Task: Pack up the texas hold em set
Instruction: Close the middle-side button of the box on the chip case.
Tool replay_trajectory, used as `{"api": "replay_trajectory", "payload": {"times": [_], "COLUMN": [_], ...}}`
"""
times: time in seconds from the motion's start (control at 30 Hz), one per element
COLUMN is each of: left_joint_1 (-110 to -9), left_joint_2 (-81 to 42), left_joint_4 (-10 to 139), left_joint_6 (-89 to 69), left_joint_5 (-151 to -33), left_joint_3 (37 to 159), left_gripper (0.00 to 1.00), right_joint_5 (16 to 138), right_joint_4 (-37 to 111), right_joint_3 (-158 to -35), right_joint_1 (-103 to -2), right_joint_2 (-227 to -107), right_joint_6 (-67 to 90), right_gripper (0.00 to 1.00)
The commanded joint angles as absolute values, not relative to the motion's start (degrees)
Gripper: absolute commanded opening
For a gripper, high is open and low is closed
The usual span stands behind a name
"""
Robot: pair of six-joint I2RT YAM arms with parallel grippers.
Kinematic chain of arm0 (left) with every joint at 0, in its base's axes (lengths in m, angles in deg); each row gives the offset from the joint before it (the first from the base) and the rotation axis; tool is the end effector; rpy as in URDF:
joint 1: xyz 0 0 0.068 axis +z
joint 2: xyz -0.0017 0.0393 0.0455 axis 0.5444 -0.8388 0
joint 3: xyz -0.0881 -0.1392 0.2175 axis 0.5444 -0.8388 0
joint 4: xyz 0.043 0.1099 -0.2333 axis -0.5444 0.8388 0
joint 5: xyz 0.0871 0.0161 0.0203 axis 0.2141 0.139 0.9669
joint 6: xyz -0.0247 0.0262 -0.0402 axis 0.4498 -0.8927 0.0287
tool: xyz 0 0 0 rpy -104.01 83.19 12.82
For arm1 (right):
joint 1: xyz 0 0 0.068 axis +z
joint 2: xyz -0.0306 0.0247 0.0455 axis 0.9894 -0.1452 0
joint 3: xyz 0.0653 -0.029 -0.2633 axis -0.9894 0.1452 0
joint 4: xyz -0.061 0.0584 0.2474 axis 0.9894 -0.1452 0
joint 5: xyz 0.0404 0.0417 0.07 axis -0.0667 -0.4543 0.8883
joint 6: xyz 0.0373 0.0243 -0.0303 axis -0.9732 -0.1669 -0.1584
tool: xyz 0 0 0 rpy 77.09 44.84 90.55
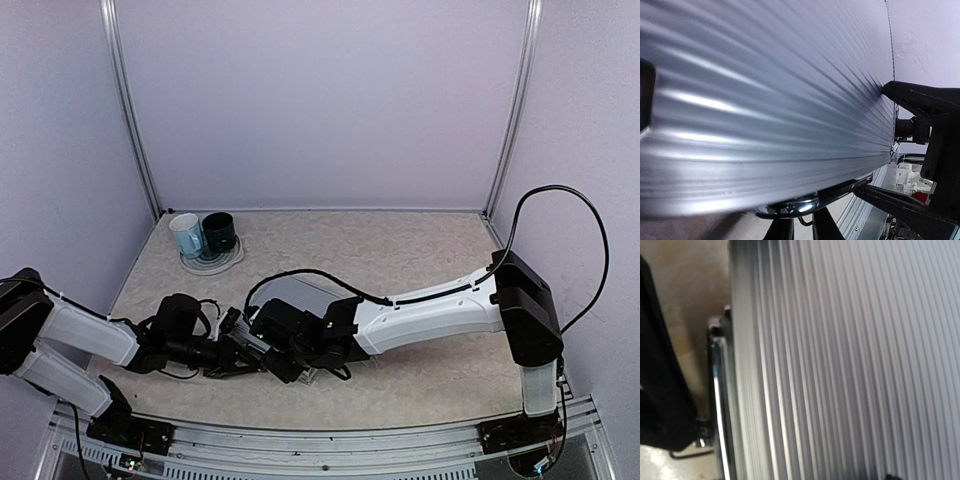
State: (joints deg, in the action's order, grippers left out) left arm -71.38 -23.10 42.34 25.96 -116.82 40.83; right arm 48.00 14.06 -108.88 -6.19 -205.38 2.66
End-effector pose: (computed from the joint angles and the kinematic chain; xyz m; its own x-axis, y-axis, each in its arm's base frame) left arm 0.1525 -0.1459 0.1134 -0.9630 -0.0204 -0.2686 0.2124 0.5554 -0.8040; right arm 0.1263 0.4340 0.1788 -0.4294 -0.6435 -0.6337 -0.7566 0.6394 -0.1367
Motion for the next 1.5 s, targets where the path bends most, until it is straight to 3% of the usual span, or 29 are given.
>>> {"api": "replay_trajectory", "payload": {"times": [0.0,1.47], "left_joint_1": [-71.87,-72.70], "left_joint_2": [-21.86,-23.20], "left_joint_4": [32.86,26.14], "left_joint_6": [24.21,26.13], "left_joint_5": [-117.68,-115.28], "left_joint_3": [45.34,43.97], "left_gripper": [0.16,0.25], "right_joint_5": [50.09,50.05], "right_joint_4": [9.36,8.70], "right_joint_3": [-107.66,-107.16], "right_joint_1": [-7.73,-7.91], "right_joint_2": [-207.79,-207.68], "right_joint_6": [1.41,0.82], "right_gripper": [0.70,0.69]}}
